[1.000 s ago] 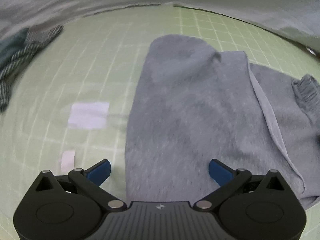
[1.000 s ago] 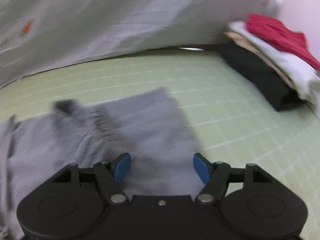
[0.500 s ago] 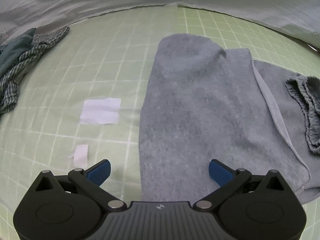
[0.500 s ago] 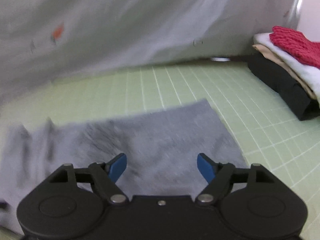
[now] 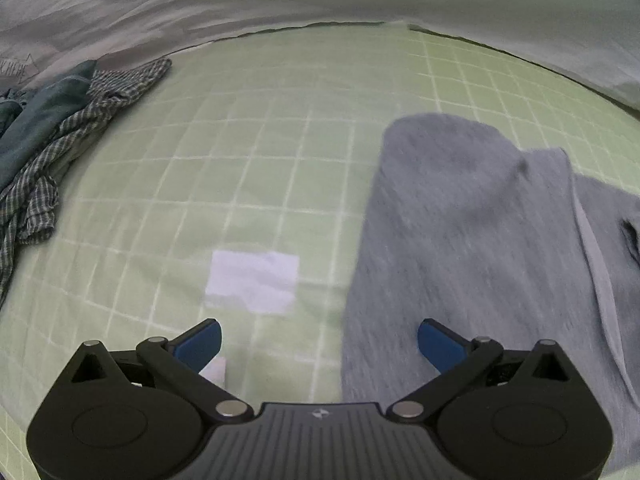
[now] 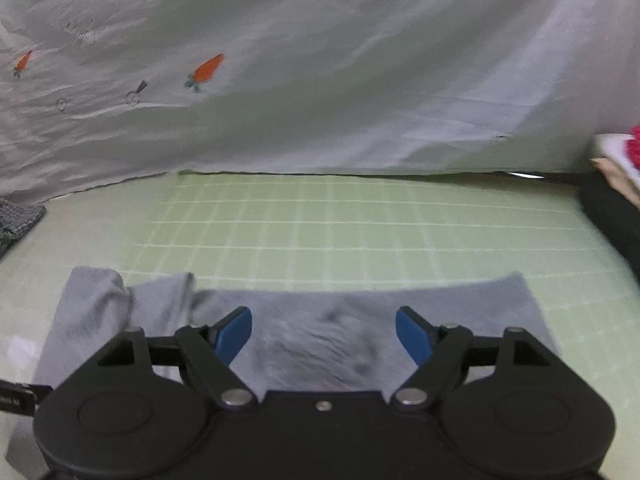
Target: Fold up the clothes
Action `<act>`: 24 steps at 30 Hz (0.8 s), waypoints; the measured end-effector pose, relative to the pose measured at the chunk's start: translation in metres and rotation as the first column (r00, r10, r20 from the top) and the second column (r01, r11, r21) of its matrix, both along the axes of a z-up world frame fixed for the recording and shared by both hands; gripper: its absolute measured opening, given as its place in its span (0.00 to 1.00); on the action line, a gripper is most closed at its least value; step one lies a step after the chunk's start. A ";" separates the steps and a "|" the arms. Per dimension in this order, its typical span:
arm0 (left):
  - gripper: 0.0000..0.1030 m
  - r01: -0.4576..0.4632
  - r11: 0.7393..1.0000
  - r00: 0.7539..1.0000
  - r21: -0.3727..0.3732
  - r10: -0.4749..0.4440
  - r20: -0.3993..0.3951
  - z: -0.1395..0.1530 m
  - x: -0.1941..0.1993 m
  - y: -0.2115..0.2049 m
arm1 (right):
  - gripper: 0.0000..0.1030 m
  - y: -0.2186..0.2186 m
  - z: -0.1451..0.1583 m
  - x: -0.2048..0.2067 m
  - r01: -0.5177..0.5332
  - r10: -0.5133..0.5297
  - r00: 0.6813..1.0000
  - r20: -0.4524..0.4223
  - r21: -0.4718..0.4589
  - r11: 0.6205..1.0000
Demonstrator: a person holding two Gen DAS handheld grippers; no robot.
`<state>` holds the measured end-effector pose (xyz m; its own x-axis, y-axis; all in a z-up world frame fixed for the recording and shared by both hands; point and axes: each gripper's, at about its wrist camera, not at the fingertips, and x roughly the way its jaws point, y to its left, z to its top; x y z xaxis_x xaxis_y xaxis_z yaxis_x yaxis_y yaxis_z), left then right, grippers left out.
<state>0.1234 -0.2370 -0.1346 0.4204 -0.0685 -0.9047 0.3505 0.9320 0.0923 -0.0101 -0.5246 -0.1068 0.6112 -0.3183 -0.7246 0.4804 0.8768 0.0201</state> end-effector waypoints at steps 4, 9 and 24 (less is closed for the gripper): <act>1.00 -0.016 1.000 1.000 -0.021 0.016 0.002 -0.002 0.017 -0.003 | 0.67 0.003 -0.002 0.035 -0.024 0.023 0.999 0.022 0.051 0.998; 1.00 -0.041 0.999 0.999 -0.026 0.042 0.013 -0.004 0.031 -0.006 | 0.54 0.012 -0.009 0.056 -0.078 0.076 0.997 0.028 0.098 0.992; 1.00 -0.069 0.992 0.998 -0.101 0.070 0.001 -0.010 0.036 0.001 | 0.05 0.035 -0.009 0.072 -0.157 0.147 0.986 0.074 0.163 0.974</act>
